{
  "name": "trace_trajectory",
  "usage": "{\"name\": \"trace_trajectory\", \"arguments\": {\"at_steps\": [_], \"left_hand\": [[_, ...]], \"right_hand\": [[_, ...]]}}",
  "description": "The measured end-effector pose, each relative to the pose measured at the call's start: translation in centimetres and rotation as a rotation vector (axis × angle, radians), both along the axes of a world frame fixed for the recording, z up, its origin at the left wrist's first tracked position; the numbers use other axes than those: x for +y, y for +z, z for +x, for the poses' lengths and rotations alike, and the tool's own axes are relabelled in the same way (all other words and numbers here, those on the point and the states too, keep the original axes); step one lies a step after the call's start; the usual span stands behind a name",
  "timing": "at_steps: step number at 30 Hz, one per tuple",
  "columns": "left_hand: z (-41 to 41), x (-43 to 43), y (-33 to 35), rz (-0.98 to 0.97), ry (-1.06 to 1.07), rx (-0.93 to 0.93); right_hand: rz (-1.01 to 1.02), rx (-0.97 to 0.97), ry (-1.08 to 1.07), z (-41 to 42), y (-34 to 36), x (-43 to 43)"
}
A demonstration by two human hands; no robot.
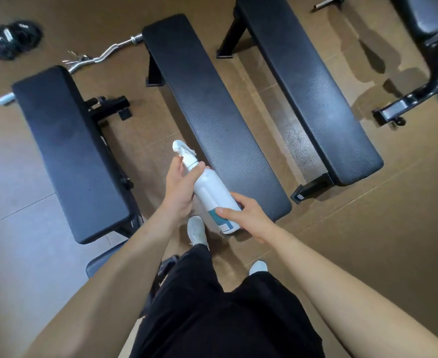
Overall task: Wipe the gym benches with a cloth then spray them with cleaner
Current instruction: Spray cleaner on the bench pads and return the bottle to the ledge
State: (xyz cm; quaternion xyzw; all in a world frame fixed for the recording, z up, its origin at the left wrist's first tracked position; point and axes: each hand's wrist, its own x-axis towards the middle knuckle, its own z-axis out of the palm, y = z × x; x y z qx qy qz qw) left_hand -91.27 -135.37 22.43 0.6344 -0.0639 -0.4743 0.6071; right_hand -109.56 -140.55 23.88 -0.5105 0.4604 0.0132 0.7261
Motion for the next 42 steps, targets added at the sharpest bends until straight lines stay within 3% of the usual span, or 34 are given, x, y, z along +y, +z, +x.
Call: {"name": "trace_trajectory", "arguments": {"at_steps": [13,21,42], "left_hand": [[11.4,-4.9,0.0,-0.013,-0.016,0.108],[15.8,-10.3,-0.6,0.004,0.012,0.067],[44.6,-28.2,-5.9,0.186,-0.047,0.111]], "right_hand": [[0.036,-0.015,0.040,9.6,0.4,-5.9],[0.039,-0.061,0.069,14.1,-1.0,-11.9],[0.106,0.077,-0.023,42.5,-5.2,-27.9]]}}
